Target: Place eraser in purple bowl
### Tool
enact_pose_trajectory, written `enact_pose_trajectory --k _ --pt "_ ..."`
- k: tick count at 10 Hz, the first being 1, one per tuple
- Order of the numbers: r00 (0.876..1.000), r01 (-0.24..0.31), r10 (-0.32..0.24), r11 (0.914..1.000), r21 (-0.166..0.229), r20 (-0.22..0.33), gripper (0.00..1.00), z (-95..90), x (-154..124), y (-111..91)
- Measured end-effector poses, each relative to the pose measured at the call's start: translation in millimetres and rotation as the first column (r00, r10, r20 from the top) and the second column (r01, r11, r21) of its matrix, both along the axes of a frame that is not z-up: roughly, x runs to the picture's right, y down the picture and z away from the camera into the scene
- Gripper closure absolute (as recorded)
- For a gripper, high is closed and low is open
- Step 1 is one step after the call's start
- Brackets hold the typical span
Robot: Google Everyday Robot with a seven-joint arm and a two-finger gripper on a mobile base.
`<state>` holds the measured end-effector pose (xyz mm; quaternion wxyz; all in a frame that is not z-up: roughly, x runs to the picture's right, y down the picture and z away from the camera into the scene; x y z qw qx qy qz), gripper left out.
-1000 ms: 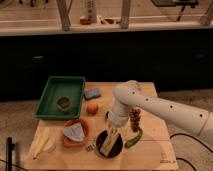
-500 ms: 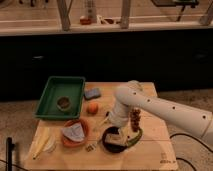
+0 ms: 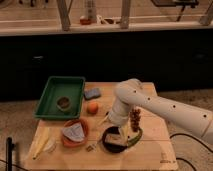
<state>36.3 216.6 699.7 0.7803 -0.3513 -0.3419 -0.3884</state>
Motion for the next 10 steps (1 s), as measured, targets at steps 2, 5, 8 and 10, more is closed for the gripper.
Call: enact_pose_trajectory --k 2,5,8,10 --pt "1.0 0.012 -0.012 0.9999 -0.005 0.005 0.2 -0.2 -0.8 -2.9" --pt "1.0 0.016 -0.016 0.9998 -0.008 0.007 0.2 0.0 2.1 -4.5" --pt "1.0 0.011 -0.011 0.9999 -0.007 0.003 0.2 0.4 10.1 -4.6" --pt "1.0 0.008 -0.008 0.9999 -0.01 -0.001 0.2 0.8 14.2 -6.9"
